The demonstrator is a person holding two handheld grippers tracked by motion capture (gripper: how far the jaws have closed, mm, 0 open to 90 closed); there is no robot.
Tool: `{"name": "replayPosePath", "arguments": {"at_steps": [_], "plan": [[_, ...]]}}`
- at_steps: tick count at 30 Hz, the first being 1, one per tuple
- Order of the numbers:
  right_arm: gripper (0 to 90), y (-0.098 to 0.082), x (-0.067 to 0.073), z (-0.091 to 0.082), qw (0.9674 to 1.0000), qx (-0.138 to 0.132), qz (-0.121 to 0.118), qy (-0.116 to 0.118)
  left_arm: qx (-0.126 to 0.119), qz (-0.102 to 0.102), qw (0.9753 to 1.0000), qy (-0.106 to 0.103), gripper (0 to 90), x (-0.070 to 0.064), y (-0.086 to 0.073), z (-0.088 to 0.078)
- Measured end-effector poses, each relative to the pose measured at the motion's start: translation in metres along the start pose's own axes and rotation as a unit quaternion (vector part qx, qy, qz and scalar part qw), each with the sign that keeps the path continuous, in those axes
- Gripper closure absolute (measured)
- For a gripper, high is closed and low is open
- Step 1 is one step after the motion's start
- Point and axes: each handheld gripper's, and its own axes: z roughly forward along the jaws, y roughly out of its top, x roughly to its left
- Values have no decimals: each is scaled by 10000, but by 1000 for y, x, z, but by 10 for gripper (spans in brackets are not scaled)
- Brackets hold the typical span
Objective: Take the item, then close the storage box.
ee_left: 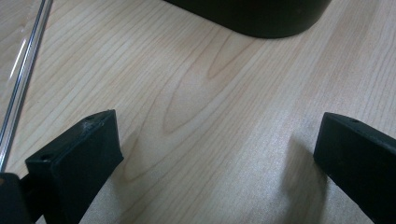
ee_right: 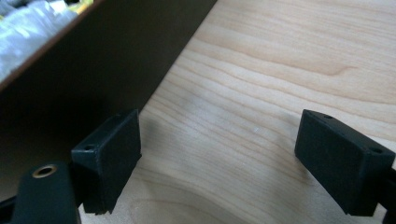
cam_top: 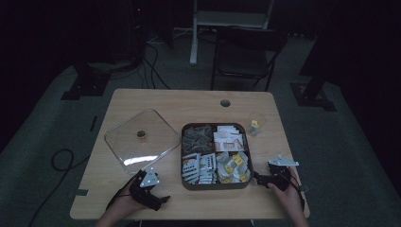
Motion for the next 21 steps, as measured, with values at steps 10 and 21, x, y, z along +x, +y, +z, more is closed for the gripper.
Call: {"name": "replayPosePath", "arguments": {"at_steps": [10,21], "plan": [[127,1,3,2,9997,99,-170,-124,2,-4,10000,4,13,0,0,0],[126,1,3,2,9997,98,-170,-121,37,-3,10000,17,14,-1,-2,-3]]}}
